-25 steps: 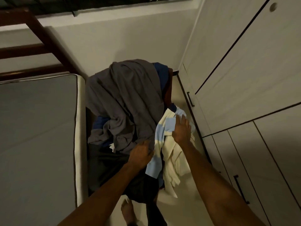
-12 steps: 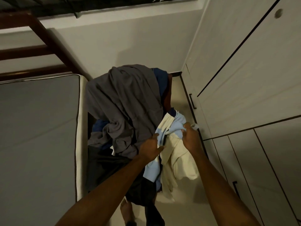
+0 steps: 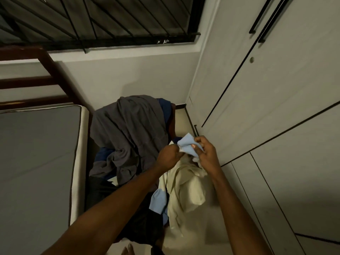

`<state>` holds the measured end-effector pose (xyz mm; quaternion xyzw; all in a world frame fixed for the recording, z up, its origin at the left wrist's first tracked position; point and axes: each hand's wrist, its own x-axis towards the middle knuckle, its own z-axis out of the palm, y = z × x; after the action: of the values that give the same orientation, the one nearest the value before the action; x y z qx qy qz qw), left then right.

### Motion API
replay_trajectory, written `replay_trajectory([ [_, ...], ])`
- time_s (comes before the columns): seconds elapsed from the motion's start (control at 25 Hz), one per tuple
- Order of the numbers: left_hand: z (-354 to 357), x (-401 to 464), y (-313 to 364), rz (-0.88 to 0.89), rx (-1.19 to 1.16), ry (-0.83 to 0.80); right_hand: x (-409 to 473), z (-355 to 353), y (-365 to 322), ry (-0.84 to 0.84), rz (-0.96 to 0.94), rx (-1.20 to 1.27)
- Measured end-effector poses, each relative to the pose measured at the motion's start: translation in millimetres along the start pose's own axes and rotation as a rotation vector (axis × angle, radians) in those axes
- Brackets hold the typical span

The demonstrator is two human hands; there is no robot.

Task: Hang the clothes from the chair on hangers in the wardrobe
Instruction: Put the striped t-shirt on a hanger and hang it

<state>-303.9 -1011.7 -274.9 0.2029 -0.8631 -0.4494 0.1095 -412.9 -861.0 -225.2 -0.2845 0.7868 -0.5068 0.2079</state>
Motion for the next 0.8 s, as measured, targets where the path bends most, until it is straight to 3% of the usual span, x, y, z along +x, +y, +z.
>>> replay_trajectory([
  [0.16,-36.2,4.9,35.5,0.12,-0.05,0.023,-7.5,-8.5,-30.1,0.054,-0.012,0.051],
  [0.48,-99.4,7.0,79.9,0.173,-0.251,0.213,-44.1,-8.9,11.7,-0.018,0.105,-0.309],
  [0.68,-127.4,-1.2,96.0,0.176,-0.226,0.322,-48.5,11.3,9.9,0.078,0.342,0.084],
  [0.8,-141.3,-6.8,105.1,0.187,-0.246,0.364,-47.0,27.7,-5.3,0.004,0.311,-0.022],
])
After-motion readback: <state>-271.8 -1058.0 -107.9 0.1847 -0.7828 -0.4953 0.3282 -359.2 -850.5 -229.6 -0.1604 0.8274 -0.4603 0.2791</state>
